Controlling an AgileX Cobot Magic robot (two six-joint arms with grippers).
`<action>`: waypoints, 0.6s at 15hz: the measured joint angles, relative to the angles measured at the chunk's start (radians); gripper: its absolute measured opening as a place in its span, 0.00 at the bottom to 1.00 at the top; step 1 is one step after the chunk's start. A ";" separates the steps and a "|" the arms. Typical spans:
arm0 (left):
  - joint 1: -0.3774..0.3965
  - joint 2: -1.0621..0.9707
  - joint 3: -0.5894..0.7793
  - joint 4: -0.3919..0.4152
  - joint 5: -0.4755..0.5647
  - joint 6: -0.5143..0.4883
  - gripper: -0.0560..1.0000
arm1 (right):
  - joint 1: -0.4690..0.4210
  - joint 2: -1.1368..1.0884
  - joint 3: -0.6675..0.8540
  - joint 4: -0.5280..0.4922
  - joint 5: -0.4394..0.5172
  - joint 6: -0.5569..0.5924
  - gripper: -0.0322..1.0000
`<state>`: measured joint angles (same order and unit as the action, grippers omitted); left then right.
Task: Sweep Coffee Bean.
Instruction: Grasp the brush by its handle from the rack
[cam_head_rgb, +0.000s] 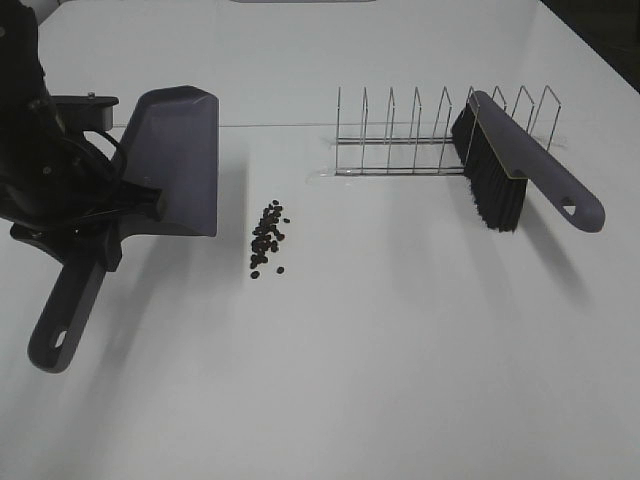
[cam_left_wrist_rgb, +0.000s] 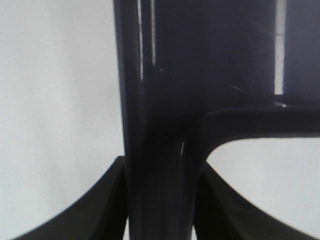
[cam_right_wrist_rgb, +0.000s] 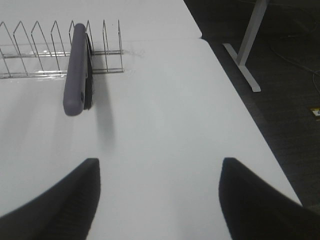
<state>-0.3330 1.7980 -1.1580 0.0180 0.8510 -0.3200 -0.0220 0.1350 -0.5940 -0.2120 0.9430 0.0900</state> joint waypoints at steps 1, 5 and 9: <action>0.000 0.000 0.000 0.001 0.000 0.000 0.39 | 0.018 0.087 -0.028 -0.007 -0.046 -0.015 0.64; 0.000 0.000 0.000 0.003 0.000 0.002 0.39 | 0.122 0.452 -0.163 -0.117 -0.110 -0.070 0.57; 0.000 0.000 0.000 0.004 0.000 0.020 0.39 | 0.138 0.985 -0.506 -0.024 -0.099 -0.070 0.56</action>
<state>-0.3330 1.7980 -1.1580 0.0220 0.8510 -0.3000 0.1160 1.1200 -1.1000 -0.2360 0.8440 0.0200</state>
